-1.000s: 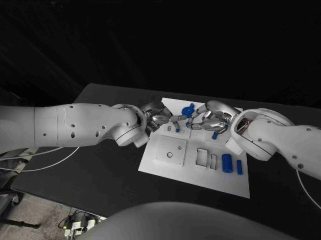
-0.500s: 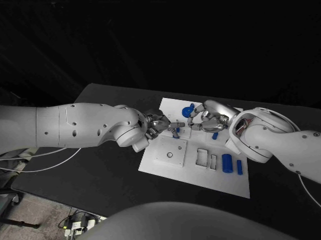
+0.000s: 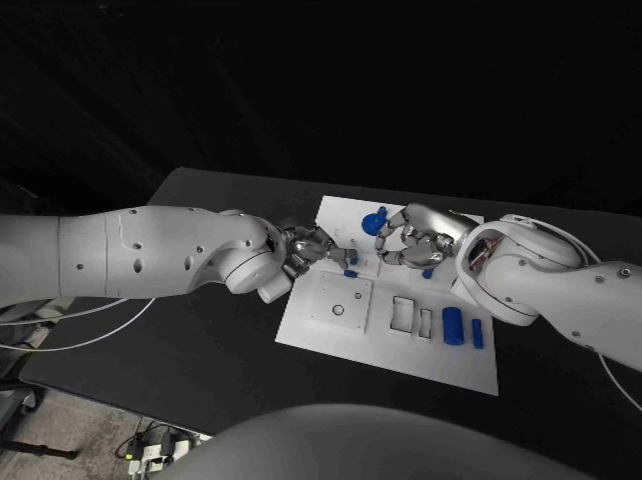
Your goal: Assemble the parts on the task board
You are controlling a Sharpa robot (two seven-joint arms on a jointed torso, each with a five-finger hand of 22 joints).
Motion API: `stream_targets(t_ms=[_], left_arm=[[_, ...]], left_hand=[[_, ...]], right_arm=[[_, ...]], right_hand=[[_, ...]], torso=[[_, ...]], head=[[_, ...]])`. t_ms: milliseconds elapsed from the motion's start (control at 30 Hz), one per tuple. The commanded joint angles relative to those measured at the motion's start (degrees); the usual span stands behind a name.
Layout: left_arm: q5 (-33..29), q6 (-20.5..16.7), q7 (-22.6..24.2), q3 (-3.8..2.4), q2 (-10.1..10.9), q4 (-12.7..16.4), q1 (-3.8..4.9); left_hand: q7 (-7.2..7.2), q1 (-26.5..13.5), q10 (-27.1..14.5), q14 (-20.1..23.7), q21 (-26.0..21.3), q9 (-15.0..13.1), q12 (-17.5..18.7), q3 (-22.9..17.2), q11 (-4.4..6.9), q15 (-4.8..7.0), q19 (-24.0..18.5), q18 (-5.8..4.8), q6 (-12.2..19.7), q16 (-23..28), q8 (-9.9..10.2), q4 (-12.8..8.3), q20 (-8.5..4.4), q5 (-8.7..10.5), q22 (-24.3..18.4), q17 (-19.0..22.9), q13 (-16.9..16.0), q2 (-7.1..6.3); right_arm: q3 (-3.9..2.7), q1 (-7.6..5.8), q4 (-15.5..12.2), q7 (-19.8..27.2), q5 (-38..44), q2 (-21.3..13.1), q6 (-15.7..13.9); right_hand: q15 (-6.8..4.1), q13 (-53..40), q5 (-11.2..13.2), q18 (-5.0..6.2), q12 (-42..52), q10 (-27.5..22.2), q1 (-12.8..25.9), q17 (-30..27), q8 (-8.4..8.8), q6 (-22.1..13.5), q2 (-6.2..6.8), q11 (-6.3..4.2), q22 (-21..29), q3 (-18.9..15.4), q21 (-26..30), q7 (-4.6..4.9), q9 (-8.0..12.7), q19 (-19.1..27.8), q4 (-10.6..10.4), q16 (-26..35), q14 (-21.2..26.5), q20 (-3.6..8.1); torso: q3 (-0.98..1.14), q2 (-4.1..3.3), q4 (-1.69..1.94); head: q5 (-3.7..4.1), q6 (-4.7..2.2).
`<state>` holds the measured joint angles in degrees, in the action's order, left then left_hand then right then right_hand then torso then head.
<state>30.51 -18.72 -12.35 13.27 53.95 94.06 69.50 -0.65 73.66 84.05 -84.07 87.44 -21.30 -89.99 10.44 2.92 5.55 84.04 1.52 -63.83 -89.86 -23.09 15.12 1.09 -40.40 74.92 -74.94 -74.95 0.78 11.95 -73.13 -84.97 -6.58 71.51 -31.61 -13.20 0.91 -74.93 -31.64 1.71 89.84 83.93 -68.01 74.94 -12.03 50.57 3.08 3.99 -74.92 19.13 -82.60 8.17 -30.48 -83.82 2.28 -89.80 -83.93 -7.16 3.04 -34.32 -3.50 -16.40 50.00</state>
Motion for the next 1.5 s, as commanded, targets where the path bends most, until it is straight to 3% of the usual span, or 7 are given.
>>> stream_targets(t_ms=[33,633,700,800,833,1000,1500], left_arm=[[6.65,-4.75,5.14,-0.02,0.90,0.66,0.04],[23.38,-16.69,20.83,-0.01,4.85,1.42,0.18],[26.30,-16.76,20.75,-0.01,4.85,1.21,0.18],[29.35,-16.64,20.55,-0.01,4.71,0.85,0.18],[29.95,-16.59,20.52,-0.01,4.65,0.74,0.18],[31.32,-16.39,20.27,-0.01,4.46,0.53,0.18],[31.91,-14.50,18.96,0.00,4.07,0.32,0.17]], left_hand=[[0.46,4.71,5.95,-5.93,1.04,-2.07,-0.01,-1.86,0.69,0.64,5.28,-1.14,1.10,-0.14,-2.11,-0.92,-0.71,-3.01,14.59,-15.06,-15.05,-1.62],[-0.67,15.43,5.95,-5.93,2.56,-7.69,-0.01,-9.20,0.00,0.19,5.96,-1.52,5.92,-0.14,-7.25,0.81,-0.65,-4.70,15.08,-15.06,-15.05,-6.72],[-1.06,16.48,5.95,-5.93,2.56,-7.23,-0.01,-10.32,-0.31,-0.23,5.96,-1.52,5.69,-0.14,-6.60,1.03,-0.32,-0.66,15.08,-15.06,-15.05,-6.97],[-1.50,17.71,5.95,-5.93,2.56,-5.47,-0.01,-22.31,-0.86,-0.52,5.96,-1.52,4.87,-0.14,-4.20,2.00,-0.27,24.31,15.08,-15.06,-15.05,-7.42],[-1.40,17.11,5.95,-5.93,2.56,-5.19,-0.01,-25.32,-0.70,-0.92,5.96,-1.52,4.48,-0.14,-3.89,1.38,0.03,28.12,15.08,-15.06,-15.05,-8.68],[-1.54,13.71,5.95,-5.93,2.56,-4.68,-0.01,-35.00,-0.79,-0.82,5.96,-1.52,3.58,-0.14,-3.24,1.56,0.56,29.99,15.08,-15.06,-15.05,-12.84],[-1.35,12.75,5.95,-5.93,2.56,-4.79,-0.01,-36.98,-0.80,-0.76,5.96,-1.52,3.51,-0.14,-3.32,1.54,0.58,30.65,15.08,-15.06,-15.05,-13.43]], right_arm=[[0.05,0.39,0.25,0.44,5.03,0.31,1.25],[0.14,3.99,2.43,-1.18,10.77,2.75,-2.49],[0.14,4.41,2.81,-1.67,11.61,3.22,-2.74],[0.14,5.08,3.46,-2.39,13.16,4.07,-3.13],[0.14,5.34,3.67,-2.58,13.70,4.34,-3.34],[0.14,6.76,4.55,-3.40,16.57,5.45,-4.83],[0.10,10.68,7.84,-5.77,23.09,8.02,-10.66]], right_hand=[[0.04,-15.07,1.15,0.46,0.16,6.07,-1.19,15.06,0.66,-0.62,-0.01,0.15,-12.22,0.00,-0.13,0.01,0.36,-0.12,0.64,-0.20,-6.07,-0.03],[0.12,-15.07,9.37,0.23,0.16,6.07,-1.53,15.06,1.89,1.36,-0.32,0.11,-12.54,-1.75,-0.97,-0.14,1.85,-0.81,0.00,-0.20,-6.07,-0.21],[0.02,-15.07,9.95,0.20,0.16,6.07,-1.44,15.06,1.94,1.75,-0.21,0.00,-12.58,-2.09,-1.09,-0.27,1.99,-0.93,-0.13,-0.20,-6.07,-0.15],[-0.12,-15.07,11.94,0.18,0.16,6.07,-1.16,15.06,2.13,2.24,-0.01,-0.15,-12.61,-2.79,-1.19,-0.43,2.27,-1.03,-0.47,-0.20,-6.07,-0.02],[-0.17,-15.07,12.52,0.17,0.16,6.07,-1.11,15.06,2.23,2.34,0.03,-0.20,-12.62,-3.00,-1.20,-0.48,2.38,-1.05,-0.57,-0.20,-6.07,0.02],[-0.25,-15.07,13.33,0.10,0.16,6.07,-0.98,15.06,2.39,2.62,0.27,-0.27,-12.71,-3.49,-1.46,-0.54,2.58,-1.28,-0.72,-0.20,-6.07,0.12],[-0.65,-15.07,5.60,0.13,0.16,6.07,-2.38,15.06,2.35,2.67,1.00,-0.57,-12.65,-4.44,-1.30,-0.75,1.45,-1.26,0.16,-0.20,-6.07,0.60]], torso=[[0.01,0.04,0.00],[-0.02,-0.03,-0.01],[-0.02,-0.01,0.00],[0.00,-0.04,0.00],[0.00,-0.04,0.00],[-0.02,-0.02,0.03],[-0.02,-0.02,0.04]], head=[[-0.01,0.00],[0.07,0.00],[0.12,0.00],[0.34,0.00],[0.39,0.00],[0.44,0.00],[0.80,0.00]])
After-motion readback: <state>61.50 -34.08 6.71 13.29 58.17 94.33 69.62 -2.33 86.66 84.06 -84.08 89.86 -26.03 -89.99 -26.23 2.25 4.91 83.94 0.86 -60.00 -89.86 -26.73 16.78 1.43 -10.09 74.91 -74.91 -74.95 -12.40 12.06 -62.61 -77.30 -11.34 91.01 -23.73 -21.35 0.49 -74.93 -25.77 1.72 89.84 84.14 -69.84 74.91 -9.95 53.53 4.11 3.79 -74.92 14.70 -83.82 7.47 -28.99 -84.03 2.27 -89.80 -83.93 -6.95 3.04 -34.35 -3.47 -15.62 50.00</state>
